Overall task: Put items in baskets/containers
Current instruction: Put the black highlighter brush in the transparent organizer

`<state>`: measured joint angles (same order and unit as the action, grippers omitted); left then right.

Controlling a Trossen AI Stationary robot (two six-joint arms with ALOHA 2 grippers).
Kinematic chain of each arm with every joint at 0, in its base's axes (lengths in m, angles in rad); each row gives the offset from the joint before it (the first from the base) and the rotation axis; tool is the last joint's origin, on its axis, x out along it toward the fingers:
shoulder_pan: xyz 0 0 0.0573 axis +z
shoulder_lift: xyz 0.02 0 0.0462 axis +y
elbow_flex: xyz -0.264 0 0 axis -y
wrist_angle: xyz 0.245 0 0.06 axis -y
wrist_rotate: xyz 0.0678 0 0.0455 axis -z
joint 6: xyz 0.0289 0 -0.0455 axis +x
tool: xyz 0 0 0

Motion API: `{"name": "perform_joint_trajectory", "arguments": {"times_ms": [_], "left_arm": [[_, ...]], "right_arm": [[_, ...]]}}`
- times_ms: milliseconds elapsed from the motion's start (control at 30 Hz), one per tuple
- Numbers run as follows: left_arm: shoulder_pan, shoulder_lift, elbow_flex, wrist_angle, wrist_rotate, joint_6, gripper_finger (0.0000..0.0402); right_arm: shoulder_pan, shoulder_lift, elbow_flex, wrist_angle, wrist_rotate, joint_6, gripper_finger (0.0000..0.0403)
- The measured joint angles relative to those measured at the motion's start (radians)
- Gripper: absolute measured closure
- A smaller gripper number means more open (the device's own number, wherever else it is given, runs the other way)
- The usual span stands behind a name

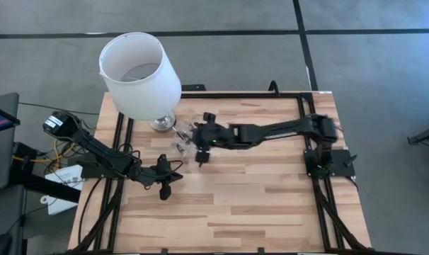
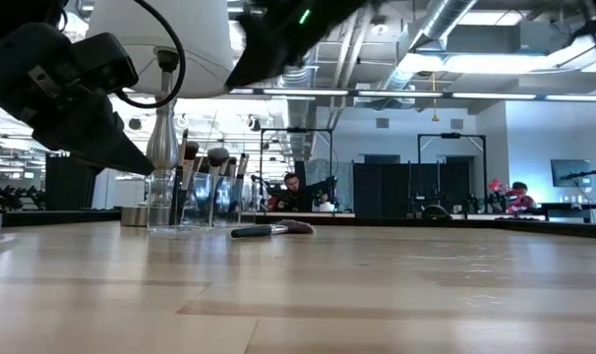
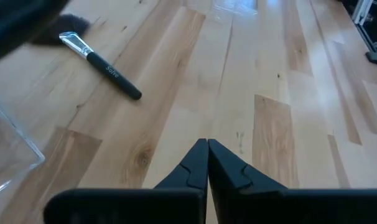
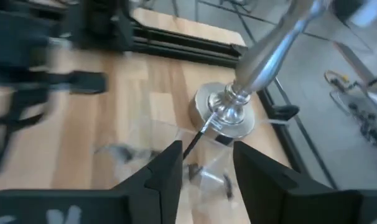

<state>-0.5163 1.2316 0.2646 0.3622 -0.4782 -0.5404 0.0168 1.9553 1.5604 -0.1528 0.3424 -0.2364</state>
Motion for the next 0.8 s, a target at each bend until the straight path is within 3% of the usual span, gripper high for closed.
{"name": "perform_joint_trajectory", "arguments": {"times_ms": [233, 333, 400, 500, 633, 800], "left_arm": [[0.009, 0.0, 0.0, 0.019, 0.0, 0.001, 0.0391], [0.013, 0.0, 0.0, 0.023, -0.008, 0.002, 0.0385], [0.013, 0.0, 0.0, 0.025, -0.008, 0.004, 0.0379], [0.013, 0.0, 0.0, 0.027, -0.008, 0.004, 0.0371], [0.013, 0.0, 0.0, 0.033, -0.008, 0.017, 0.0365], [0.013, 0.0, 0.0, 0.046, -0.008, 0.018, 0.0364]], "right_arm": [[0.08, -0.246, 0.002, -0.389, -0.052, -0.078, 0.0257], [0.061, -0.3, -0.018, -0.592, -0.311, -0.079, 0.026], [0.036, -0.317, -0.077, -0.616, -0.518, -0.097, 0.0265], [0.002, -0.32, -0.214, -0.478, -0.672, -0.11, 0.0273], [-0.05, -0.254, -0.384, -0.119, -0.63, -0.114, 0.0279], [-0.129, -0.122, -0.411, 0.058, -0.6, -0.194, 0.0277]]}}
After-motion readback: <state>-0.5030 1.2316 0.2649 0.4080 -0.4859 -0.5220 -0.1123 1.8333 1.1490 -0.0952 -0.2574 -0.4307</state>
